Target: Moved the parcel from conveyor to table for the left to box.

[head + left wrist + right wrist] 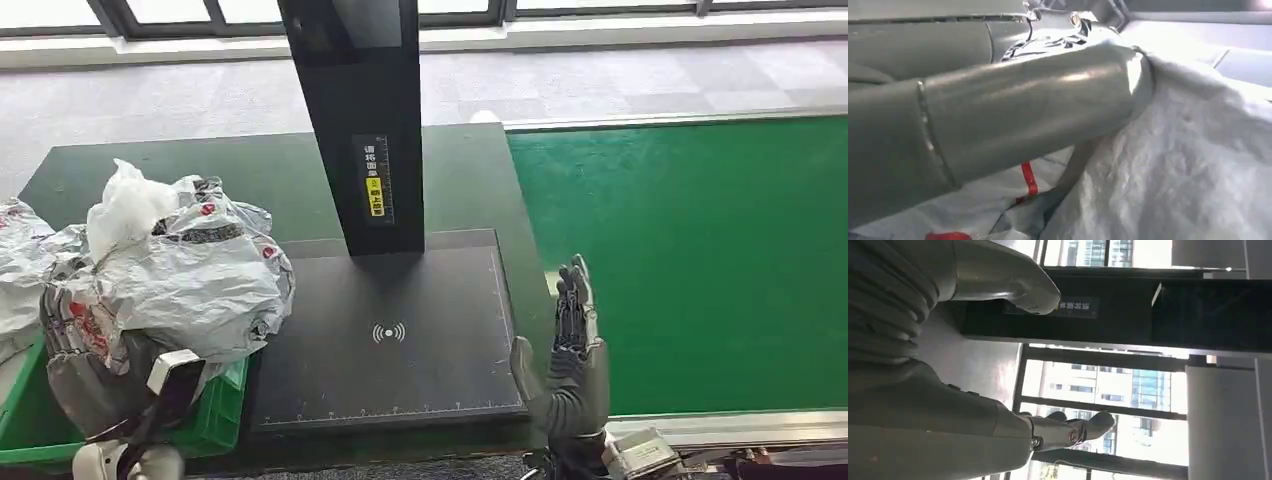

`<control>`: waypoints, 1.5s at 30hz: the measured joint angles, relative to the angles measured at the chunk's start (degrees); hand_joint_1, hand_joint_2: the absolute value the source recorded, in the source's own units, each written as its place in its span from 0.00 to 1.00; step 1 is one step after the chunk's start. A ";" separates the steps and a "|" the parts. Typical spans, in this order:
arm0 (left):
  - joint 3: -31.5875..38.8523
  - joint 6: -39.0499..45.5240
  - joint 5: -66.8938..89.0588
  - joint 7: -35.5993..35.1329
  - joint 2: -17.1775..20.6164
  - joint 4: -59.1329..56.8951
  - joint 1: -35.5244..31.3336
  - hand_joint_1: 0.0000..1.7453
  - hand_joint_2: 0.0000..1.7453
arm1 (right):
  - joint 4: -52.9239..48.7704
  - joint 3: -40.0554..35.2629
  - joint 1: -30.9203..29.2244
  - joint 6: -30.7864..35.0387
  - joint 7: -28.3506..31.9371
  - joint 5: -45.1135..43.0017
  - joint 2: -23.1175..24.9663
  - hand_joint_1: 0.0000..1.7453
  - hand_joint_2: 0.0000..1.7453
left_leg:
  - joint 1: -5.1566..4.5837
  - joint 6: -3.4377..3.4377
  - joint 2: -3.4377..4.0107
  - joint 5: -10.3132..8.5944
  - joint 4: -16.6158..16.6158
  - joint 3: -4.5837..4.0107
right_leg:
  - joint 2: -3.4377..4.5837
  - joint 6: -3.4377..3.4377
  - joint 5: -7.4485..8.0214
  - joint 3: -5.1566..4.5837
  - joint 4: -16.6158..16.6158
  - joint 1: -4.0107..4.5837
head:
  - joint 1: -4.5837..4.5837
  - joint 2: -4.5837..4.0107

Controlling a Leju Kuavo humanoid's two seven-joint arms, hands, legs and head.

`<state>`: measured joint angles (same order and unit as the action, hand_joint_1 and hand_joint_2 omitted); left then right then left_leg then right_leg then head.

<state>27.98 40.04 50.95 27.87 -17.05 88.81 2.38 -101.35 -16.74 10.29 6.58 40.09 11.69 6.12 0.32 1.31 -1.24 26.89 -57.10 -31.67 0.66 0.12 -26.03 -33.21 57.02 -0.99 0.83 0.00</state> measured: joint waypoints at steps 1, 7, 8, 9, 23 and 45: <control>0.39 0.00 -1.25 1.16 -0.02 0.77 0.10 0.00 0.00 | 0.02 0.00 -0.03 -0.06 0.00 -0.07 0.00 0.00 1.00 | 0.02 0.00 0.00 0.00 0.00 0.00 | 0.00 0.00 0.00 -0.02 0.00 0.02 | -0.02 0.00; 1.53 0.04 -6.25 5.22 -0.07 2.10 0.36 0.00 0.00 | 0.33 0.00 -0.21 0.04 0.00 -0.26 0.00 0.00 1.00 | 0.04 0.01 -0.01 0.01 0.01 -0.04 | 0.03 -0.01 -0.01 -0.02 0.00 0.03 | -0.02 0.00; 1.59 0.04 -6.40 5.24 -0.07 2.21 0.37 0.00 0.00 | 0.37 0.00 -0.23 0.04 0.00 -0.28 0.00 0.00 1.00 | 0.04 0.01 -0.01 0.01 0.01 -0.04 | 0.03 -0.01 -0.02 -0.03 0.00 0.03 | -0.02 0.00; 1.66 0.04 -6.56 5.24 -0.07 2.29 0.39 0.00 0.00 | 0.42 0.00 -0.24 0.04 0.00 -0.28 0.00 0.00 1.00 | 0.04 0.01 -0.01 0.01 0.01 -0.05 | 0.03 -0.01 -0.02 -0.03 -0.01 0.03 | -0.02 0.00; 4.57 0.04 -13.81 10.90 -0.20 6.60 0.83 0.00 0.00 | 0.59 0.00 -0.24 0.90 0.00 -0.96 -0.02 0.00 1.00 | 0.04 0.00 0.00 0.01 0.01 -0.05 | 0.03 -0.01 -0.02 -0.05 -0.01 0.04 | -0.02 0.00; -31.54 -62.81 -48.44 11.06 5.14 14.68 4.19 0.00 1.00 | 0.77 -0.02 -0.54 2.47 0.00 2.84 -1.18 0.00 0.00 | -0.02 -0.08 -0.03 0.06 -0.05 -0.12 | -0.06 0.03 0.01 -0.07 -0.03 -0.03 | 0.00 0.00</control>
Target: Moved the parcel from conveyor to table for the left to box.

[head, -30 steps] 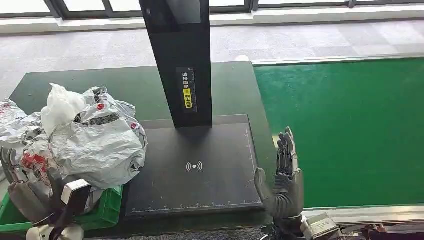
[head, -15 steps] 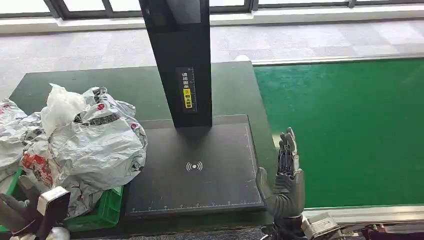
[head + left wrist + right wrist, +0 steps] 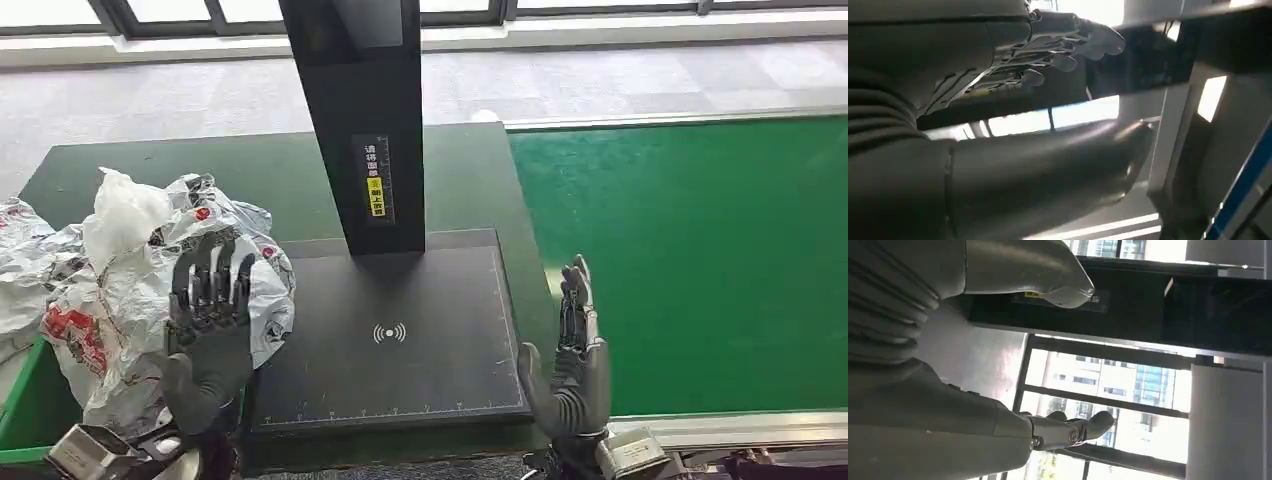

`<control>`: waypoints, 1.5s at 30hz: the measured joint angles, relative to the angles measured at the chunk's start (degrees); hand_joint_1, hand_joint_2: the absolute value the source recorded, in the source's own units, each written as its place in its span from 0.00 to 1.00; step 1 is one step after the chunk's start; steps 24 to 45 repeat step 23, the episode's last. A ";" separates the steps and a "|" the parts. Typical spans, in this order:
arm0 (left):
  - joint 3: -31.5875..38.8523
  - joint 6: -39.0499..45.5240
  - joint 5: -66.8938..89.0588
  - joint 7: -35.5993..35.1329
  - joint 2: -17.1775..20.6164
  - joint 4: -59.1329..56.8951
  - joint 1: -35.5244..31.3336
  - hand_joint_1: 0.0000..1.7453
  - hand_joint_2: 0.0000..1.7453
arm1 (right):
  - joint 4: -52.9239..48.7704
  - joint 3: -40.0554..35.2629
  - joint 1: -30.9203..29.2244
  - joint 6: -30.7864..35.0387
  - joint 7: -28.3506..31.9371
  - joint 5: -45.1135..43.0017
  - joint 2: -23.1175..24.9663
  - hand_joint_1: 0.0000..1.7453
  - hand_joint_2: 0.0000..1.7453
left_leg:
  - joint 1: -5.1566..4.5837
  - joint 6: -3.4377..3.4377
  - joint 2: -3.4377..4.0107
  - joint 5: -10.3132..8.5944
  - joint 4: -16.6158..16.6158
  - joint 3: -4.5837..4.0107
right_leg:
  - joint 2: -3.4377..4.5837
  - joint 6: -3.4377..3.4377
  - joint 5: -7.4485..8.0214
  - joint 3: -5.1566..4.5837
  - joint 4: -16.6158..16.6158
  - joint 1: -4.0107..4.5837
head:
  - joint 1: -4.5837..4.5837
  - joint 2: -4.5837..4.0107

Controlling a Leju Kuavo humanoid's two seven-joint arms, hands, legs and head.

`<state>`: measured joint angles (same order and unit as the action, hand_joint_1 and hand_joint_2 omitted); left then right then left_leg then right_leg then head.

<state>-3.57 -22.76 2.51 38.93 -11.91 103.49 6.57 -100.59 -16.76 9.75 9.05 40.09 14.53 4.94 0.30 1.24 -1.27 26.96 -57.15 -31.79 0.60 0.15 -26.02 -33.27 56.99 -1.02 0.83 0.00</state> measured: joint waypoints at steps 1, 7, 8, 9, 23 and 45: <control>-1.07 -1.09 1.19 0.00 0.15 -0.68 0.00 0.00 1.00 | 0.07 0.00 -0.05 -0.02 0.00 0.27 0.00 0.00 0.00 | 0.01 0.00 0.00 0.00 0.00 0.00 | 0.00 0.00 0.00 0.00 0.00 0.02 | 0.00 0.00; -5.16 -1.43 3.40 0.00 0.98 -3.23 -0.17 0.00 1.00 | 0.55 0.00 -0.06 -0.02 0.00 0.85 -0.11 0.00 0.00 | 0.02 0.01 0.00 0.00 0.02 -0.01 | 0.00 0.00 -0.02 -0.02 0.01 0.03 | 0.00 0.00; -5.57 -1.43 3.48 0.00 1.14 -3.69 -0.32 0.00 1.00 | 0.55 0.00 -0.06 -0.02 0.00 1.20 -0.11 0.00 0.00 | 0.02 0.01 0.00 0.00 0.02 -0.01 | 0.00 0.00 -0.02 -0.03 0.01 0.04 | 0.00 0.00; -5.96 -1.39 3.48 0.00 1.25 -4.11 -0.57 0.00 1.00 | 0.57 0.00 -0.04 0.00 0.00 1.78 -0.13 0.00 0.00 | 0.02 0.01 0.00 0.00 0.02 -0.02 | 0.00 0.00 -0.02 -0.03 0.01 0.04 | 0.00 0.00; -6.40 -5.28 -1.54 0.00 1.12 -10.58 -1.82 0.00 0.00 | 0.96 0.00 0.41 3.02 0.00 4.92 -0.13 0.00 0.00 | 0.02 0.00 0.02 0.00 0.01 -0.02 | 0.02 0.00 -0.02 -0.02 0.01 0.02 | 0.00 0.00; -6.40 -5.28 -1.54 0.00 1.12 -10.58 -1.82 0.00 0.00 | 0.96 0.00 0.41 3.02 0.00 4.92 -0.13 0.00 0.00 | 0.02 0.00 0.02 0.00 0.01 -0.02 | 0.02 0.00 -0.02 -0.02 0.01 0.02 | 0.00 0.00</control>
